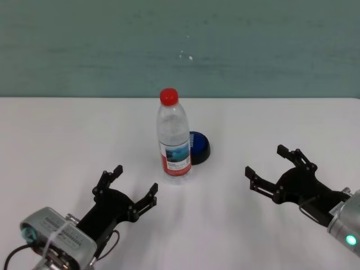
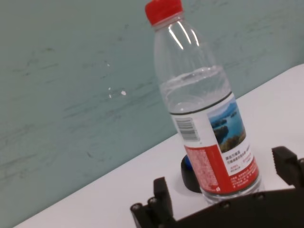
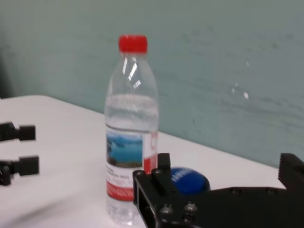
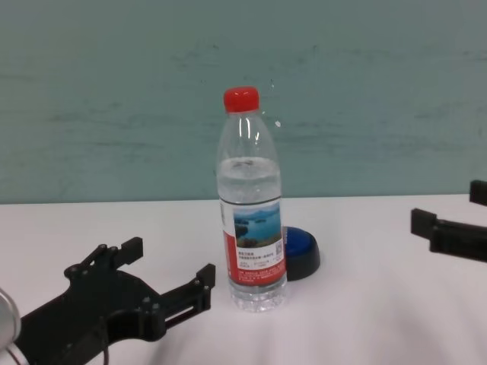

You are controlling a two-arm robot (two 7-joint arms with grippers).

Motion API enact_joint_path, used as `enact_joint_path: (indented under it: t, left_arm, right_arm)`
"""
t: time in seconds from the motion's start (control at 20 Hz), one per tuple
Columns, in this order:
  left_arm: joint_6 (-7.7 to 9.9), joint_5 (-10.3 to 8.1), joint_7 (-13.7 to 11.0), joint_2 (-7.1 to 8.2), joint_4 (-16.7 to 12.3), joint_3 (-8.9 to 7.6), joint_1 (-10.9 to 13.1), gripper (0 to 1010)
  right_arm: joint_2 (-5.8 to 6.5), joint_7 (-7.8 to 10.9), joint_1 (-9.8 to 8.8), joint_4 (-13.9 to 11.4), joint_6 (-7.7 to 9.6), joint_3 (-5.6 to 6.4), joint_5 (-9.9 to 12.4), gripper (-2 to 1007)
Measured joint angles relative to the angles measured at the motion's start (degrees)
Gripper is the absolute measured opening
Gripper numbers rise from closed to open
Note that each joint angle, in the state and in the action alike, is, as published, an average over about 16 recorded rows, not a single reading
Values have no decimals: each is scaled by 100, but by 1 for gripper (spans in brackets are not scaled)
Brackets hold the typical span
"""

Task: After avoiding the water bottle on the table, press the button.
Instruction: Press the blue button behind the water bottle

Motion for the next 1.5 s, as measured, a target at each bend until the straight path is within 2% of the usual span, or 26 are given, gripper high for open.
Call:
enact_joint_path:
  t: [0.5, 0.95, 1.5]
  left_arm:
    - [0, 0, 0, 0, 0, 0, 0, 1000]
    - [0, 0, 0, 0, 0, 0, 0, 1000]
    - [0, 0, 0, 0, 0, 0, 0, 1000]
  right_arm:
    - [139, 19, -28, 119, 3, -32, 119, 1003]
    - [250, 108, -26, 69, -19, -159, 103, 1003]
    - [473, 306, -78, -14, -74, -307, 107, 1003]
